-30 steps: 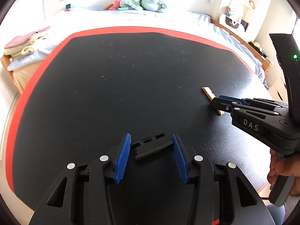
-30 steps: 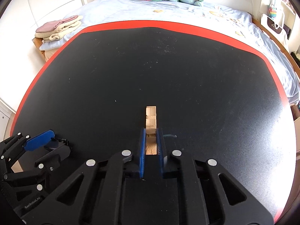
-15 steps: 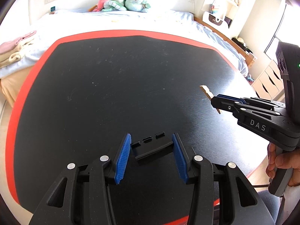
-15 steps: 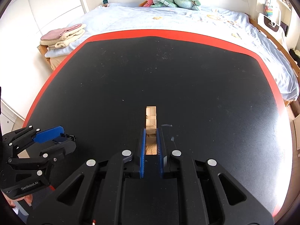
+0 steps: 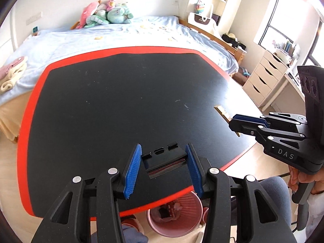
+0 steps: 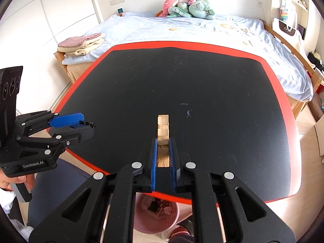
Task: Collect trash
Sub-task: 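Carry the clip and wooden piece with both tools over the pink bin, then open both tools to drop the clip and wooden piece into the bin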
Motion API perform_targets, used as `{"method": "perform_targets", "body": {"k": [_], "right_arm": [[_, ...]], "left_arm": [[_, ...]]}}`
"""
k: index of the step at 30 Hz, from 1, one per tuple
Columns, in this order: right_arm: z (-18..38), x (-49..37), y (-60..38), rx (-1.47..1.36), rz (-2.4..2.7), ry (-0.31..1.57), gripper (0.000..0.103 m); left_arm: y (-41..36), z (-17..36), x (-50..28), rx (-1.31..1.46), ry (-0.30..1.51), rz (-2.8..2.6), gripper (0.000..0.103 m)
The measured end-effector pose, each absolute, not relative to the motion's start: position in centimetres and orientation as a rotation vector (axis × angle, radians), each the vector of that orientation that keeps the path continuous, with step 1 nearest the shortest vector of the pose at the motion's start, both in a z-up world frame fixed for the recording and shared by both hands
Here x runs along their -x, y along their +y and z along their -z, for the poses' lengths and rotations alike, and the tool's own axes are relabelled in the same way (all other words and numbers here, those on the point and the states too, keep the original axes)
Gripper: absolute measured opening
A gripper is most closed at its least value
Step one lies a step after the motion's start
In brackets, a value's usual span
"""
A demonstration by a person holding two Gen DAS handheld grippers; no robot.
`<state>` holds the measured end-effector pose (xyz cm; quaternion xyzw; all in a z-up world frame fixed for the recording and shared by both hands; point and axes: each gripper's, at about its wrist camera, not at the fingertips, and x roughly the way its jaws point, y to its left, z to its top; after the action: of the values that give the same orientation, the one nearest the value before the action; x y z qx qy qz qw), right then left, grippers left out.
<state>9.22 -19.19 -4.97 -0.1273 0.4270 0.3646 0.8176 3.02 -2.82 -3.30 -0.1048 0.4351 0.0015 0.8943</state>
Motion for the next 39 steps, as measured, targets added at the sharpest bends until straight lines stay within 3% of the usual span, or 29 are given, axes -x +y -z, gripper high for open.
{"method": "perform_targets", "body": {"k": [18,39], "right_arm": [[4.1,0.3,-25.0,0.271,-0.841,0.953,0.011],[5.6,1.7,-24.9,0.268,-0.887,1.000,0.011]], "left_arm": [[-7.4,2.7,2.2,0.142,0.943,0.167,0.044],[-8.2,3.6,3.3,0.136,0.970,0.211,0.044]]}}
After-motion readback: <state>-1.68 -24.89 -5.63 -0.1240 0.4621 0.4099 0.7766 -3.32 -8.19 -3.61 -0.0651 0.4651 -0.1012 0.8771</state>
